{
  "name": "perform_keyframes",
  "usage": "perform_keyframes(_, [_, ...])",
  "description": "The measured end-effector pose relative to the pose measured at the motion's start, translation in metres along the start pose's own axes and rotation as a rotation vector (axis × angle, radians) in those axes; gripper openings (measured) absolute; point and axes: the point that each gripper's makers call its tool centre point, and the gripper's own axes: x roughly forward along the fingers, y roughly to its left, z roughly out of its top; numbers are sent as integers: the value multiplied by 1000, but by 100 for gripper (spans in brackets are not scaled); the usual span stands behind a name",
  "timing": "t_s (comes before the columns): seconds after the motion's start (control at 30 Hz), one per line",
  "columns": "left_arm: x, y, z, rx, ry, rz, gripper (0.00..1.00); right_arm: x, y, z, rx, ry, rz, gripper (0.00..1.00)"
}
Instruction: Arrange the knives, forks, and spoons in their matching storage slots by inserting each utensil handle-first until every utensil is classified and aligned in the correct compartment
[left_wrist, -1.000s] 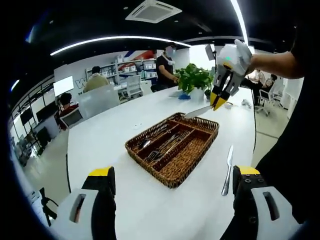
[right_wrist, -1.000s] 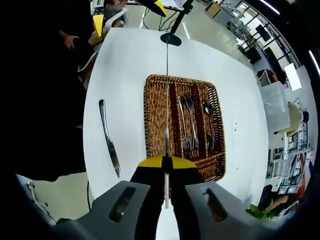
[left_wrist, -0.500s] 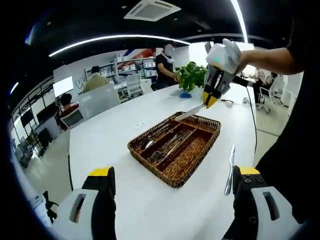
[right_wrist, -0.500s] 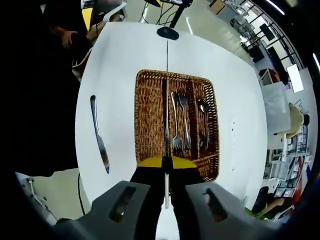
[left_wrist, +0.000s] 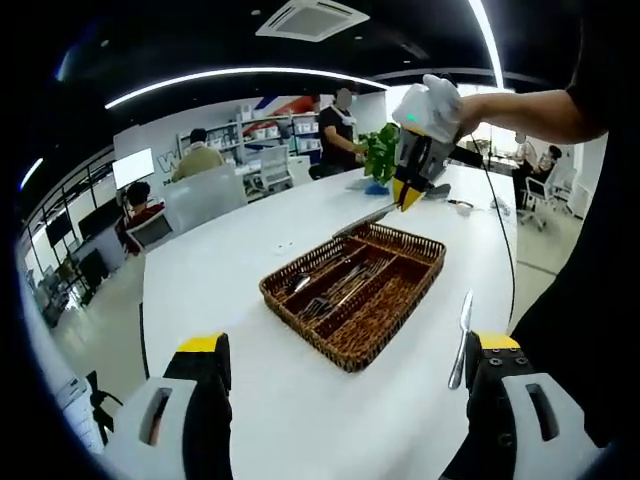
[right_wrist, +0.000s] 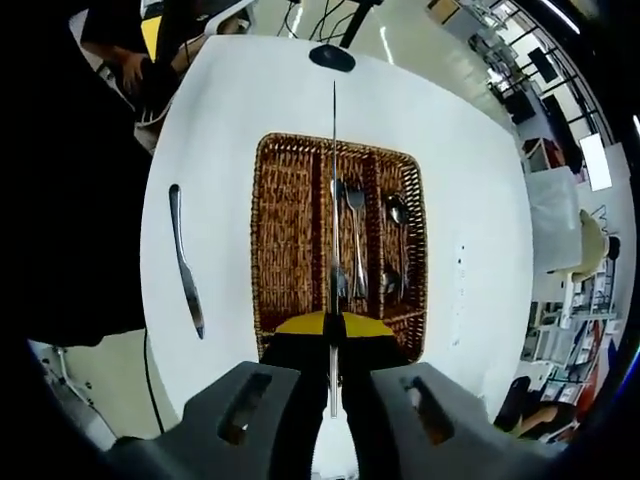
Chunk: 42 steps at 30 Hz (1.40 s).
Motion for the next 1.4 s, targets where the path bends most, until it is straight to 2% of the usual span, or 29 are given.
perform_keyframes(0.27, [-2, -2, -2, -2, 9, 3, 99, 15, 7, -3, 1, 30, 45, 0])
perform_keyframes(0.8, [-1, 2, 0, -5, 17, 13, 99, 51, 18, 0, 11, 54, 90, 0])
perform_keyframes(1.4, [0, 6, -5, -16, 21, 26, 99, 79, 20, 0, 13, 99, 100, 0])
